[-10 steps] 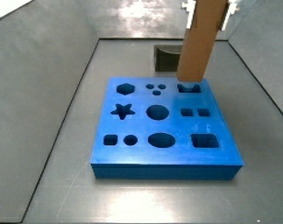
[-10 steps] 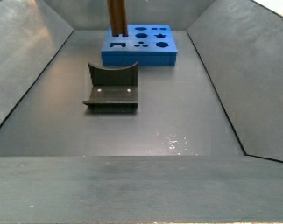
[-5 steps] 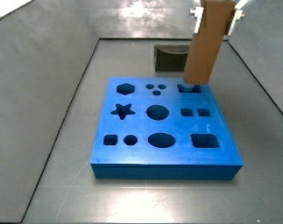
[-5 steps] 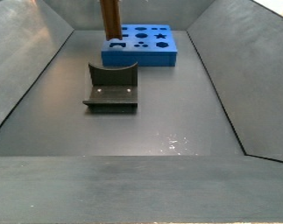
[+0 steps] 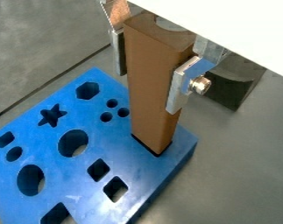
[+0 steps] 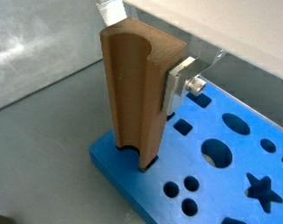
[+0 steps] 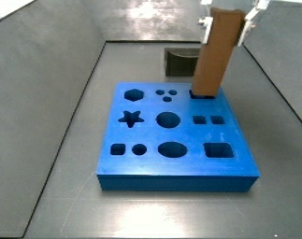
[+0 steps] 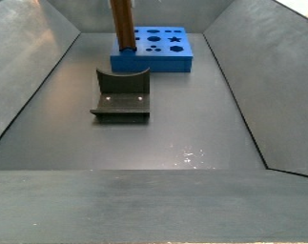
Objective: Pick up the arch object. Move up. Rotate the arch object. Move to above the board. Insert the arch object.
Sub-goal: Insert the arch object.
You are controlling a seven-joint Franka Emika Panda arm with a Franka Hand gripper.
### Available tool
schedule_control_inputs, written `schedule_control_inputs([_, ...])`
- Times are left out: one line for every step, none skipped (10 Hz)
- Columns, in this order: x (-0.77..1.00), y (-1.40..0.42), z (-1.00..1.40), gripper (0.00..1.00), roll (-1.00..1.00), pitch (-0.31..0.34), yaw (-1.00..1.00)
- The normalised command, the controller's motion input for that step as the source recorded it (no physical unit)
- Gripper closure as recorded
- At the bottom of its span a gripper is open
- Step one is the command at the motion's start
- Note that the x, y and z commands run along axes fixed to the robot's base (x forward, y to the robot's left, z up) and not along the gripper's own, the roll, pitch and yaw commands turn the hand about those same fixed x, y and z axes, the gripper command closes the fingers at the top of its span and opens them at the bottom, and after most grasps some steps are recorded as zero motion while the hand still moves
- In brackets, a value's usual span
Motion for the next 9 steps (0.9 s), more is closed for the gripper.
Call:
schedule_control_inputs([0.00,0.00,-0.25,1.00,0.00,0.000,0.00])
schedule_control_inputs([0.00,-0.04,-0.29,1.00,0.00,-0.009,0.00])
schedule_control_inputs([0.12,-0.05,-0.29,1.00,0.00,-0.040,0.00])
schedule_control_inputs([0.16,-0.03,-0.29,1.00,0.00,-0.033,0.00])
schedule_control_inputs([0.13,-0.03,-0.36,1.00,0.00,-0.027,0.00])
schedule_control_inputs([0.10,-0.02,-0.41,1.00,0.00,-0.036,-0.01])
schedule_control_inputs([0.02,-0.02,-0.47,1.00,0.01,-0.057,0.00])
schedule_control_inputs([0.02,-0.02,-0.48,1.00,0.03,-0.056,0.00])
schedule_control_inputs([0.00,0.00,0.00,1.00,0.00,0.000,0.00])
